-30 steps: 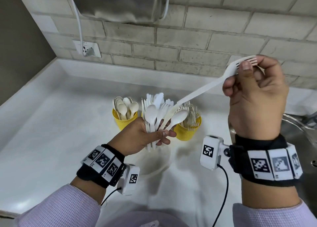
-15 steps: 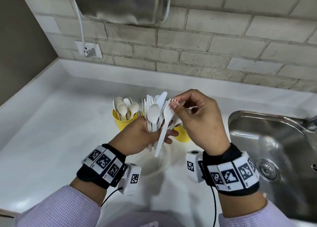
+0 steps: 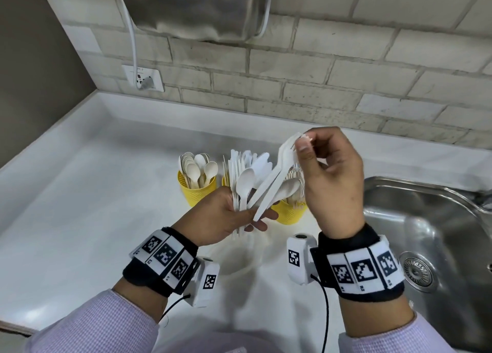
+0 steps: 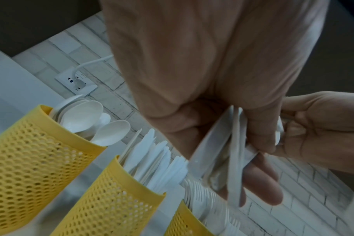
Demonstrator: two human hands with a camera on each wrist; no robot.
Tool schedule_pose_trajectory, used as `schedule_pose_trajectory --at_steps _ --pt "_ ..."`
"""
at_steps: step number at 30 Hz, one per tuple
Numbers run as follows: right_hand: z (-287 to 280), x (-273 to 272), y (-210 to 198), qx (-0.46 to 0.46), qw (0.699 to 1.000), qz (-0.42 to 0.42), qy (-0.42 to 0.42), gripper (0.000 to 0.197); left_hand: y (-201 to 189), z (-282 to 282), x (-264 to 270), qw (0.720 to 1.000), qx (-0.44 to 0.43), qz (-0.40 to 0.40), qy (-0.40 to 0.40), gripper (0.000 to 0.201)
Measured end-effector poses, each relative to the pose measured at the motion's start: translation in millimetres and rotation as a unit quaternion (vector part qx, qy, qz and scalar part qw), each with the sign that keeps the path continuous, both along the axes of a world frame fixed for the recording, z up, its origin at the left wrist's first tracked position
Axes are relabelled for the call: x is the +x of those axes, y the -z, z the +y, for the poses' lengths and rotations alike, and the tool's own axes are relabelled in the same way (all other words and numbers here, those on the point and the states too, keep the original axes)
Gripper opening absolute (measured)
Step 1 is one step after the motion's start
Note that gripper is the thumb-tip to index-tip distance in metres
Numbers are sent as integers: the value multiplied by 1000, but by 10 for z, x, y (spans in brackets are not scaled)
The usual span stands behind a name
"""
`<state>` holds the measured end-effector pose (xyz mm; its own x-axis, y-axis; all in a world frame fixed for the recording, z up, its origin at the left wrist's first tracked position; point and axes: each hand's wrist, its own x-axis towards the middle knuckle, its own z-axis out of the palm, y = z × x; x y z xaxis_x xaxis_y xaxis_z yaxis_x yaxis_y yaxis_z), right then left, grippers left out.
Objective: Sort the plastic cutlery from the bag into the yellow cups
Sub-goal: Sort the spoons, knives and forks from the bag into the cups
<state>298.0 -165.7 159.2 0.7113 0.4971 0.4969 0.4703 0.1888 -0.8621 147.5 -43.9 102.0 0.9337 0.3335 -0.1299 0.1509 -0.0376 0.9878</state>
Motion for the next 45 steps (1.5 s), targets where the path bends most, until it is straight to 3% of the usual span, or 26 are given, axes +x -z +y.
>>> schedule_pose_trajectory --at_steps 5,9,12,15,18,20,23,27,31,34,38,45 --pt "-75 199 -153 120 991 48 33 8 0 -14 10 999 28 15 -16 12" --pt "-154 216 -303 153 984 93 5 3 -57 -4 16 991 119 57 -29 18" --pt "-179 57 -358 72 993 72 -60 11 -97 -43 43 974 200 89 -57 36" --pt "-159 -140 -341 -36 988 86 -126 24 -25 3 59 950 291 82 -79 23" --pt "-113 -280 -262 -121 976 94 -157 29 35 44 57 922 364 70 -110 36" --pt "-84 -350 -210 -159 972 81 -156 30 46 50 55 912 386 42 -133 39" --pt "-31 -442 -161 -185 972 54 -133 30 -26 27 27 859 490 40 -142 26" --pt "56 -505 -134 -193 975 33 -101 30 -171 -82 24 839 506 78 -184 30" --pt "160 -496 -62 -201 977 13 -66 33 -138 -126 54 813 524 47 -249 44" --pt "209 -450 5 -196 979 28 -47 21 -125 -111 77 815 523 99 -228 62" --pt "211 -381 86 -186 980 62 -36 14 -95 -94 72 825 503 109 -232 27" --pt "136 -241 34 -112 992 59 -16 11 -17 -41 68 846 484 75 -212 39"
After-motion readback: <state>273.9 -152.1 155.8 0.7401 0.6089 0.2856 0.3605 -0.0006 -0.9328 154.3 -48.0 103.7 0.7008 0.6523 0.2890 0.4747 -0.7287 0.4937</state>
